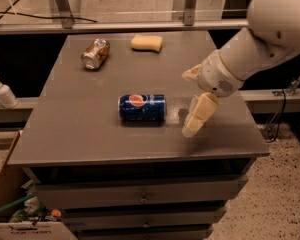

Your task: Knock pepsi can over

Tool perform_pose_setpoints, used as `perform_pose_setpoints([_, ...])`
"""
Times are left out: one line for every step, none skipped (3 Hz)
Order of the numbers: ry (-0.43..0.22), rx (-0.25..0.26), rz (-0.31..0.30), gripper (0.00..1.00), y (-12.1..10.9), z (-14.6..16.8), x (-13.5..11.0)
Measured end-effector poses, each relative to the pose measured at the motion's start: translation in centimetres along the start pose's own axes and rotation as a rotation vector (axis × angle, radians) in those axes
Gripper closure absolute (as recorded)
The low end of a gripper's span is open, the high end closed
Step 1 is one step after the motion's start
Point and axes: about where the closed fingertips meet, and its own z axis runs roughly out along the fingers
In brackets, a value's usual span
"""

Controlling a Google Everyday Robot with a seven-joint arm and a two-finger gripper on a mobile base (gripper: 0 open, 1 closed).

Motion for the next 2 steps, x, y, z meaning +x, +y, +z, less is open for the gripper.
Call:
perform_pose_setpoints([-0.169, 0.023, 0.012, 0.0, -0.4, -1.34, 0.6])
perform_pose_setpoints([-0.341, 0.023, 0.027, 0.0, -0.28, -1.7, 0.47])
